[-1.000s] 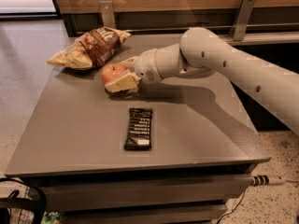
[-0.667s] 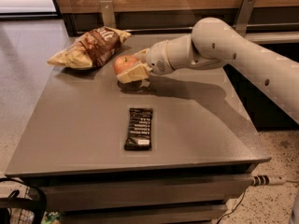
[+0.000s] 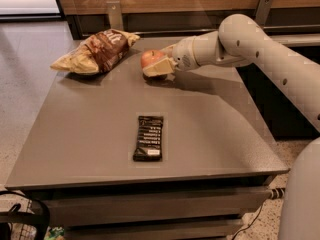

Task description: Move apple near brown chip bag

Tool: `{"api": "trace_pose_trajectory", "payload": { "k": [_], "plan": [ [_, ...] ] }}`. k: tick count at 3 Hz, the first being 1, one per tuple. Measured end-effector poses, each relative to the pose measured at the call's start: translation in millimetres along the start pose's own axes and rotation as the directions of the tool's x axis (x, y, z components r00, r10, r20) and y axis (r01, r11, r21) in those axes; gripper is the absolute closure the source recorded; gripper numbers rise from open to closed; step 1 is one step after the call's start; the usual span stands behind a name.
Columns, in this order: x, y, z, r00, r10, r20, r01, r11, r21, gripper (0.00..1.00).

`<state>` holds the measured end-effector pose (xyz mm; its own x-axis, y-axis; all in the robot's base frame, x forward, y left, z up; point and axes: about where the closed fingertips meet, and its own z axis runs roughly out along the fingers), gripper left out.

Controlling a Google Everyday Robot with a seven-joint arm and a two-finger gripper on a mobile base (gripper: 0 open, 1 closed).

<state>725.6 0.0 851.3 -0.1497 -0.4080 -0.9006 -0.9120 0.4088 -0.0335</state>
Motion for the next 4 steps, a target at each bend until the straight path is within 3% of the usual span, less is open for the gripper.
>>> {"api": "trace_pose_trajectory", "payload": {
  "k": [1,2,3,4],
  "plan": [
    [3,-29,11,1.0,0.004,0.02,-0.004,0.9997,0.025,1.0],
    [-9,-52,32,0.998,-0.026,0.055,0.025,0.9993,0.027,1.0],
    [-31,-60,54,0.994,-0.07,0.079,0.07,0.9975,0.009,1.0],
    [-36,-61,55,0.993,-0.076,0.087,0.075,0.9971,0.011,0.82]
  ]
}}
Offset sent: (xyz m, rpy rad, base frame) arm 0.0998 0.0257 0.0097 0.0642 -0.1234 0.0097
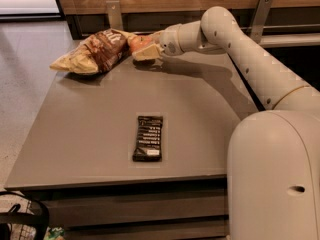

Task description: Move apple near brown chip bag

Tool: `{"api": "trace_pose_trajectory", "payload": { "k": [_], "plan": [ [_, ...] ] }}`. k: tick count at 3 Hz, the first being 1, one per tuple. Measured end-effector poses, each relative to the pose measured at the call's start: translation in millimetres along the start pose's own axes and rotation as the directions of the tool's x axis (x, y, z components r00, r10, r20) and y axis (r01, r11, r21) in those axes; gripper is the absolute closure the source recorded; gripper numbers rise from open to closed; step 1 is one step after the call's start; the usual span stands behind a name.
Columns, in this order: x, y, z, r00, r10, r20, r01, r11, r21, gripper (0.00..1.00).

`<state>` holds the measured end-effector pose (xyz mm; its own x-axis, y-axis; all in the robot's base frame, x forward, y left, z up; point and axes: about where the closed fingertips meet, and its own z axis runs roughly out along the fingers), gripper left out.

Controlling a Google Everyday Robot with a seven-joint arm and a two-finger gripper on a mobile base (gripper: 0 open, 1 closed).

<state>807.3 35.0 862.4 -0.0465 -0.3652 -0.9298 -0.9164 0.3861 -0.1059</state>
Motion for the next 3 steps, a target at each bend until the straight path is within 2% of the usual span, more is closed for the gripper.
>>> {"api": "trace_pose_trajectory", "payload": {
  "k": [3],
  "plan": [
    [1.2,5.5,10.0,1.0,0.003,-0.001,-0.003,0.9999,-0.016,0.12]
  ]
}}
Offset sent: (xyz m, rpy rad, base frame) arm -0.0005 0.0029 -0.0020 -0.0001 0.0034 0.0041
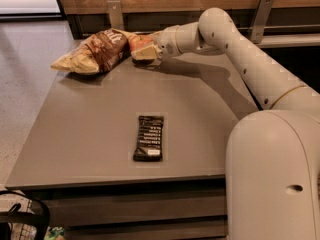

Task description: Move apple near brown chip bag

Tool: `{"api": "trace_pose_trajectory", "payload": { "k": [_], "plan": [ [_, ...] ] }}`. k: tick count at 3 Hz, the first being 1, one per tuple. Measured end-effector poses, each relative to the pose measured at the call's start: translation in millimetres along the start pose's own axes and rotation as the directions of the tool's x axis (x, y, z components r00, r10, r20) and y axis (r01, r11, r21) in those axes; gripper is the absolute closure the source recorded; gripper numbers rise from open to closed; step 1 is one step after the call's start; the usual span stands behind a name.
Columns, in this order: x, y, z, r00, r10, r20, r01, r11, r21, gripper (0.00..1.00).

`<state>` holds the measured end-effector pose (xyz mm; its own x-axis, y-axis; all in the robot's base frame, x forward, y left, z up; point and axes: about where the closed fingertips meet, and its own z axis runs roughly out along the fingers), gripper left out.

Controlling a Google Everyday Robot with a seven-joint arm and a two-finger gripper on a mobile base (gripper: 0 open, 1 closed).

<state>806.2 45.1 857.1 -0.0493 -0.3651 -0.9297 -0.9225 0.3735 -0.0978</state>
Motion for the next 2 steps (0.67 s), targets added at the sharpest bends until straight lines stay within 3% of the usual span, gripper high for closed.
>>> {"api": "trace_pose_trajectory", "payload": {
  "k": [1,2],
  "plan": [
    [0.2,1.5,2.9,1.0,0.0,0.0,0.0,1.0,-0.005,0.0],
    [0.2,1.5,3.0,1.0,0.001,0.0,-0.001,1.0,-0.005,0.0]
  ]
}}
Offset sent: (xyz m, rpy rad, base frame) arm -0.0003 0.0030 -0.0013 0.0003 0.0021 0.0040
